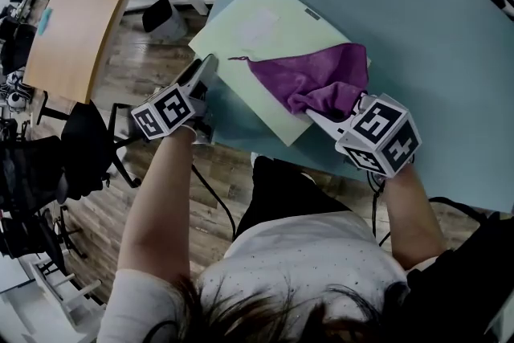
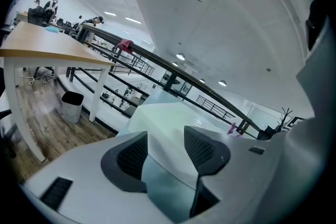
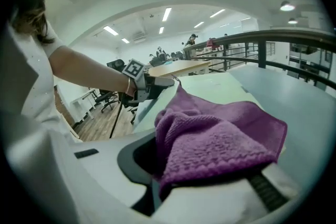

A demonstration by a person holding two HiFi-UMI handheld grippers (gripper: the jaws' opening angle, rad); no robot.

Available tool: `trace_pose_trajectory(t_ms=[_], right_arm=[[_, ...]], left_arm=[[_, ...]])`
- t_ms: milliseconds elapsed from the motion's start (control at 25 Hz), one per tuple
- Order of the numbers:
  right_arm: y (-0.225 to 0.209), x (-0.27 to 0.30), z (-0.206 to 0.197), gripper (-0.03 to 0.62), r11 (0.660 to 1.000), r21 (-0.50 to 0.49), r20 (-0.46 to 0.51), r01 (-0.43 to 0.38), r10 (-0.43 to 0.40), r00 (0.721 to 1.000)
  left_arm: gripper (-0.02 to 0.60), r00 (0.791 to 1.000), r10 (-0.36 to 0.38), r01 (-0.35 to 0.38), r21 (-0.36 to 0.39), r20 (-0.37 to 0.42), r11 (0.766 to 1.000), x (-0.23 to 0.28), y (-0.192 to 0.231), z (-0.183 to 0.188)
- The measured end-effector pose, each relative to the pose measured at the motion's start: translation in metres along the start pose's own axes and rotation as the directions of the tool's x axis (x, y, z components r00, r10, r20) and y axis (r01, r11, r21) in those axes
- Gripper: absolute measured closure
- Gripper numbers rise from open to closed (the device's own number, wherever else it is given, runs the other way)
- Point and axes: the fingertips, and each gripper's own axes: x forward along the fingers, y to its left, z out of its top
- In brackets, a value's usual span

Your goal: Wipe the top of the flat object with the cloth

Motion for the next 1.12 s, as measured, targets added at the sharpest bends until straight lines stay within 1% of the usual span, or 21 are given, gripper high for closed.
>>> trace_pose_trajectory(t_ms=[80, 200, 440, 640, 880, 960, 1000, 1080, 1120], right_arm=[[-0.017, -0.008, -0.001, 0.569, 0.999, 0.026, 0.009, 0.042, -0.042, 0.999], [-0.039, -0.02, -0.004, 0.569, 0.993, 0.038, 0.0, 0.109, -0.109, 0.994], [-0.076, -0.037, -0.008, 0.569, 0.972, 0.072, 0.001, 0.224, -0.224, 0.975], [-0.099, -0.048, -0.005, 0.569, 0.951, 0.126, 0.025, 0.284, -0.289, 0.957], [-0.122, -0.055, -0.003, 0.569, 0.923, 0.161, 0.03, 0.35, -0.359, 0.933], [-0.128, -0.056, -0.003, 0.569, 0.909, 0.2, 0.048, 0.367, -0.383, 0.922], [-0.131, -0.057, -0.003, 0.569, 0.897, 0.238, 0.061, 0.373, -0.397, 0.916], [-0.14, -0.06, -0.003, 0.569, 0.859, 0.333, 0.088, 0.388, -0.438, 0.895], [-0.147, -0.063, -0.002, 0.571, 0.835, 0.374, 0.096, 0.403, -0.468, 0.879]], left_arm=[[0.367, 1.0, -0.001, 0.001, -0.001, 0.0, 1.0, 0.0, -0.001, 0.0], [0.367, 1.0, 0.0, 0.0, -0.001, 0.003, 1.0, -0.001, -0.002, 0.001], [0.367, 1.0, -0.002, 0.002, 0.001, 0.007, 1.0, -0.002, -0.001, 0.001], [0.367, 1.0, -0.01, 0.01, -0.009, -0.001, 1.0, -0.003, -0.001, 0.005], [0.367, 1.0, -0.007, 0.007, 0.005, 0.017, 1.0, -0.002, 0.001, 0.007], [0.367, 1.0, -0.011, 0.011, 0.009, 0.018, 1.0, -0.004, 0.002, 0.007], [0.367, 1.0, -0.009, 0.009, 0.008, 0.013, 1.0, -0.006, 0.004, 0.006], [0.367, 1.0, -0.007, 0.007, 0.006, 0.005, 1.0, -0.009, 0.006, 0.005], [0.369, 1.0, -0.01, 0.01, 0.01, 0.007, 1.0, -0.009, 0.007, 0.007]])
